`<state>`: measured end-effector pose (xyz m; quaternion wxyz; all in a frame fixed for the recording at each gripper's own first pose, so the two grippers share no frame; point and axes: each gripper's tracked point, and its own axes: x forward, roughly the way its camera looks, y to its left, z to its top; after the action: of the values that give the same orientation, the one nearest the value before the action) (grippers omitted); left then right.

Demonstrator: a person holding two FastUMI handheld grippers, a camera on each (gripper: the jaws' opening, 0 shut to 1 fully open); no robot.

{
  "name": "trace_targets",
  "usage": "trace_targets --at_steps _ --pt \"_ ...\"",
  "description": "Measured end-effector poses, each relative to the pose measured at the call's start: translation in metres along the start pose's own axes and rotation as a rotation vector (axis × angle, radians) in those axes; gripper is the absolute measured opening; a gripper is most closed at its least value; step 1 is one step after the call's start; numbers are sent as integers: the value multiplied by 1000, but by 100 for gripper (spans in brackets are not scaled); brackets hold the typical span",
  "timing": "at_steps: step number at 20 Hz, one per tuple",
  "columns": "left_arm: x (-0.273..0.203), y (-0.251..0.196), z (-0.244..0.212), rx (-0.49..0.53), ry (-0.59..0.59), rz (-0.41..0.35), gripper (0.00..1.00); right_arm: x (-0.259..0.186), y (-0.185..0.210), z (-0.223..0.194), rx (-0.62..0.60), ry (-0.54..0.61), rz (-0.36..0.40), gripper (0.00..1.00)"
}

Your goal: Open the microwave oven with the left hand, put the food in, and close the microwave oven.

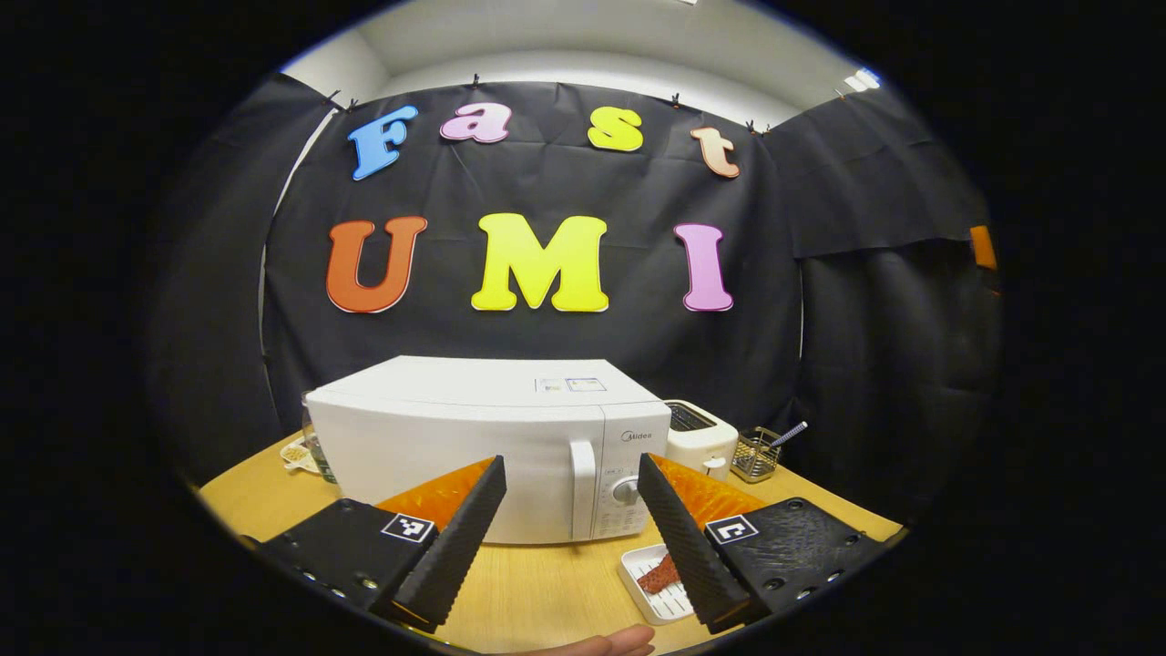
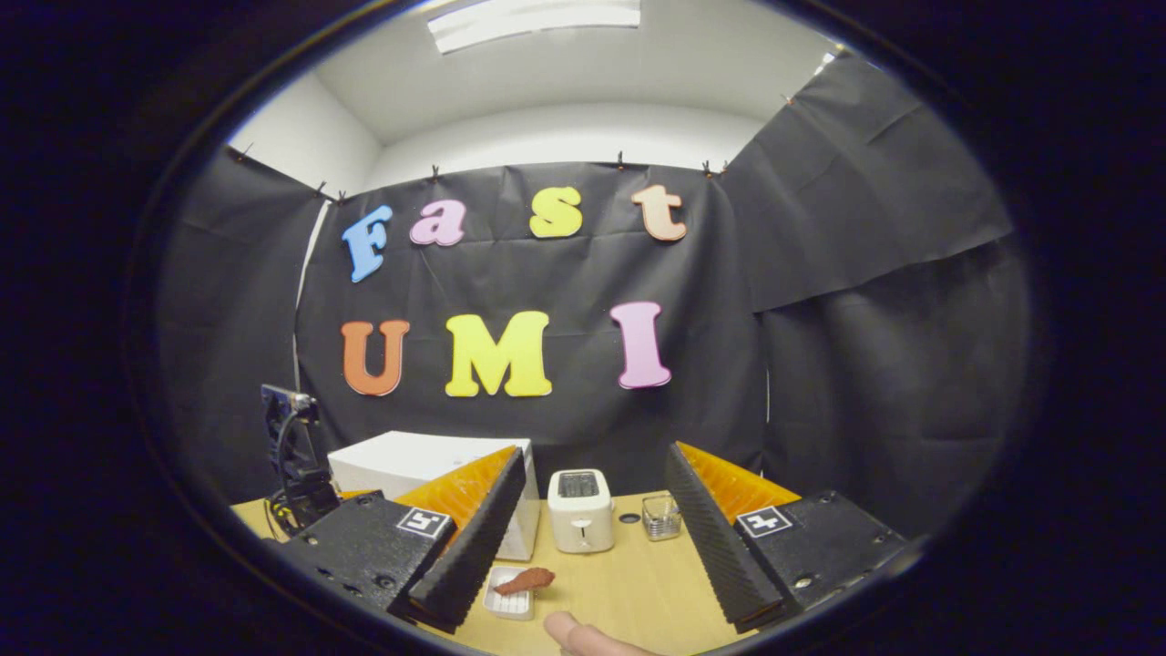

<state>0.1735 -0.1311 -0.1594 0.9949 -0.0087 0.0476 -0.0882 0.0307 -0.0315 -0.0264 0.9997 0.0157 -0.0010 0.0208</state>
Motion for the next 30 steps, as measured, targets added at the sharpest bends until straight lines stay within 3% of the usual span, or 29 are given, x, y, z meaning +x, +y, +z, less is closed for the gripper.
trace_targets --at_steps 6,14,17,24,26,27,30 --pt "54 -9 -57 -20 72 7 92 9 -6 -5 -22 13 22 99" --pt "96 4 -81 -13 57 57 90 2 -27 0 -40 -45 2 99" --pt "107 -2 -76 -18 7 19 30 0 -29 -1 -38 -49 1 99" --pt "113 3 -81 -14 70 83 27 -7 -37 -1 -54 -47 -12 99" --pt "110 3 -78 -53 78 75 24 -10 -38 1 -63 -49 -26 99" --pt "109 2 -80 -45 81 74 16 -12 -38 2 -69 -49 -28 99" --pt "105 2 -78 -40 67 81 16 -16 -35 2 -81 -42 -27 99"
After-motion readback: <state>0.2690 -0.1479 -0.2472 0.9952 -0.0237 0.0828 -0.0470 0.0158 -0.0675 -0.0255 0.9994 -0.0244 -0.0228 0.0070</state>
